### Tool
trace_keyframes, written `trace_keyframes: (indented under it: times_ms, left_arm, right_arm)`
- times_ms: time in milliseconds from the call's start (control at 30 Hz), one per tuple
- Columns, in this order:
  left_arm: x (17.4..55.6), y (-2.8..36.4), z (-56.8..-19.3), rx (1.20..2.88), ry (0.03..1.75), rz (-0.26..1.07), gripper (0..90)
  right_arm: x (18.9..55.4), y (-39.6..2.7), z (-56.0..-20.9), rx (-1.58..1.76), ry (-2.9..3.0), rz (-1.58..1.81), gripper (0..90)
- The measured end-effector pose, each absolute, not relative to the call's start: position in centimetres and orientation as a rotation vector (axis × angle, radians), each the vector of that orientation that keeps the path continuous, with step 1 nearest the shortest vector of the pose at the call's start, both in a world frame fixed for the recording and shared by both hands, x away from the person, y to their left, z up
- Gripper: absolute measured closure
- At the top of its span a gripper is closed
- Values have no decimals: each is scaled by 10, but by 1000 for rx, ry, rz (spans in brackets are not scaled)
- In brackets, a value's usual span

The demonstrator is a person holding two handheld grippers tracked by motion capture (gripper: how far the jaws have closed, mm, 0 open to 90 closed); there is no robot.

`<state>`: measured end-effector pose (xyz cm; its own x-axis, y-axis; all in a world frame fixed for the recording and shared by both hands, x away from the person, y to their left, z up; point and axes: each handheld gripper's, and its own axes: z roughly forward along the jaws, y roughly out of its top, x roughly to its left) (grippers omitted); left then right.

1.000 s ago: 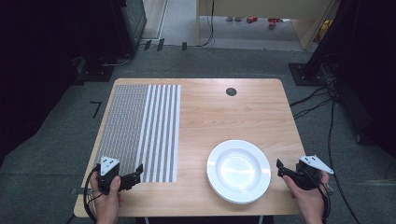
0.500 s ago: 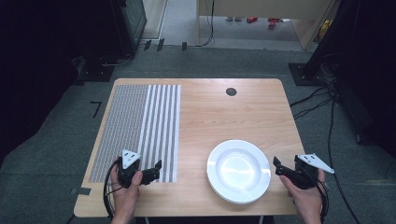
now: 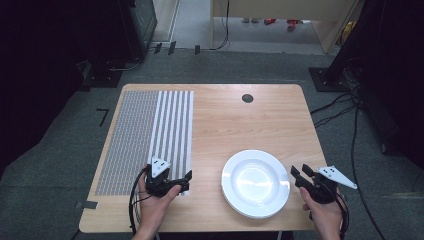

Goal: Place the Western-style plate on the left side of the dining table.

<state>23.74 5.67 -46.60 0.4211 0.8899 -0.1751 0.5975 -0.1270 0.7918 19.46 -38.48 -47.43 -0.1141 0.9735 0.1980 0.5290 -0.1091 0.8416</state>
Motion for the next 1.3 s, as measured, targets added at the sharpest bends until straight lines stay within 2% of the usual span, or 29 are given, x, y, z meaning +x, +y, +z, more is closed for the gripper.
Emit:
trace_keyframes:
  times_ms: [733,1100,1300]
  left_arm:
    - [237,8,-475,1875,1236,324,82]
    - [233,-20,-481,1898,1220,279,86]
    - [231,-27,-484,1898,1222,271,134]
  right_arm:
    - [195,-375,-483,1712,1732,1165,607]
    - [192,-378,-482,1716,1711,1308,723]
    - [193,-377,-486,1719,1715,1286,725]
